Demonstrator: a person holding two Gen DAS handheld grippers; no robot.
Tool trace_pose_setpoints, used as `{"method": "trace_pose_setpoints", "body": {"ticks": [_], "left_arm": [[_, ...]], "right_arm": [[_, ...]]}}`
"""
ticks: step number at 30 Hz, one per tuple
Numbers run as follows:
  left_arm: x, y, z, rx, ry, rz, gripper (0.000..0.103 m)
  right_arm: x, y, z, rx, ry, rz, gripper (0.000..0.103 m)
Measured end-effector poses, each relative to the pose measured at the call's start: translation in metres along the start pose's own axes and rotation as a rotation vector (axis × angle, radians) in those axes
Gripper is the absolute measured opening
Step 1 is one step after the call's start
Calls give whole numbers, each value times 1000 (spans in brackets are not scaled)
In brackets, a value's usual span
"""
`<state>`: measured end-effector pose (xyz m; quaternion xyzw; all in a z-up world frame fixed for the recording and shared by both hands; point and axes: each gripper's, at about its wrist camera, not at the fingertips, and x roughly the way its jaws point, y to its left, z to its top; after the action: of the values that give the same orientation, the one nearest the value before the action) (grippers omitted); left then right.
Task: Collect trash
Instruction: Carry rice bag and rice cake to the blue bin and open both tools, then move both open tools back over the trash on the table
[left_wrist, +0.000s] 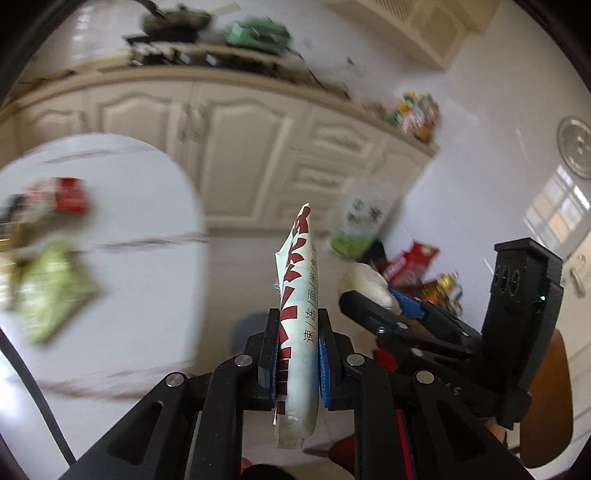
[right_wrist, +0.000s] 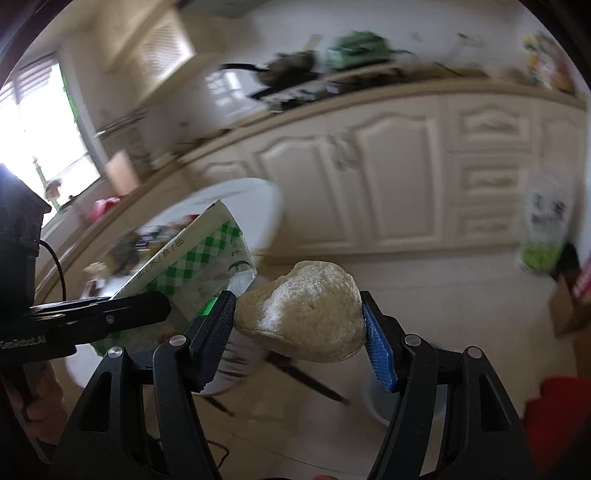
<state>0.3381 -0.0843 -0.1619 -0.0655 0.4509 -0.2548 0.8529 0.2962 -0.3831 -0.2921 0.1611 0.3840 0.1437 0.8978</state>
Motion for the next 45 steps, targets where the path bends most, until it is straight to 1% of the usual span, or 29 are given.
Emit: {"method": "trace_pose_setpoints", "body": {"ticks": [2, 3, 6, 10, 11, 12, 14, 15, 16, 18, 19, 20, 22, 23, 24, 26, 29, 31, 32, 34, 35, 36, 38, 39, 41, 45], "left_arm": [[40, -9, 7, 16, 56, -17, 13], [52, -9, 10, 17, 72, -20, 13], [116, -15, 23, 24, 159, -40, 14], [181, -15, 42, 33, 225, -39, 18], [194, -14, 48, 29, 238, -40, 26], [207, -12, 52, 22, 254, -44, 31], [227, -9, 59, 17, 249, 2, 52], [239, -7, 67, 14, 249, 23, 57], [244, -7, 70, 9, 250, 35, 61], [252, -9, 73, 2, 243, 53, 61], [251, -20, 67, 7, 236, 70, 63], [247, -28, 58, 14, 229, 92, 63], [244, -34, 58, 29, 211, 122, 64], [236, -41, 52, 30, 204, 129, 68], [218, -50, 37, 34, 199, 131, 70], [204, -61, 29, 40, 187, 126, 72], [176, -70, 21, 50, 159, 115, 72], [150, -81, 17, 58, 116, 117, 73], [133, -77, 13, 63, 103, 118, 73], [97, -87, 5, 87, 44, 141, 73], [79, -90, 0, 99, 14, 150, 73], [65, -92, -5, 108, -9, 156, 73], [24, -105, -17, 138, -95, 187, 73], [6, -110, -23, 154, -131, 198, 74], [-25, -117, -37, 168, -181, 221, 81], [-102, -122, -74, 160, -296, 266, 85]], "right_arm": [[12, -34, -7, 45, 28, -33, 63], [17, -47, -9, 64, 39, -44, 63], [36, -88, -20, 122, 77, -71, 63], [67, -125, -35, 182, 127, -98, 63], [73, -134, -38, 193, 142, -105, 63], [78, -141, -42, 201, 151, -109, 63], [90, -153, -48, 216, 169, -107, 63], [95, -156, -50, 221, 175, -107, 63], [100, -160, -52, 228, 182, -109, 63], [110, -165, -55, 240, 185, -102, 64], [113, -167, -56, 246, 184, -101, 64], [116, -168, -56, 246, 187, -98, 65], [121, -168, -57, 249, 183, -104, 66], [121, -167, -57, 251, 175, -95, 67], [121, -168, -57, 254, 166, -89, 68], [115, -165, -55, 254, 152, -88, 71], [104, -158, -51, 247, 148, -105, 80], [89, -152, -47, 245, 132, -113, 81], [77, -147, -44, 245, 120, -121, 82], [53, -135, -39, 237, 86, -127, 82], [40, -128, -36, 230, 67, -134, 84], [28, -121, -32, 223, 50, -138, 88], [3, -104, -25, 204, 6, -130, 93], [-11, -94, -21, 189, -21, -122, 93], [-40, -67, -13, 150, -79, -119, 94], [-84, -15, 2, 81, -167, -96, 96]]}}
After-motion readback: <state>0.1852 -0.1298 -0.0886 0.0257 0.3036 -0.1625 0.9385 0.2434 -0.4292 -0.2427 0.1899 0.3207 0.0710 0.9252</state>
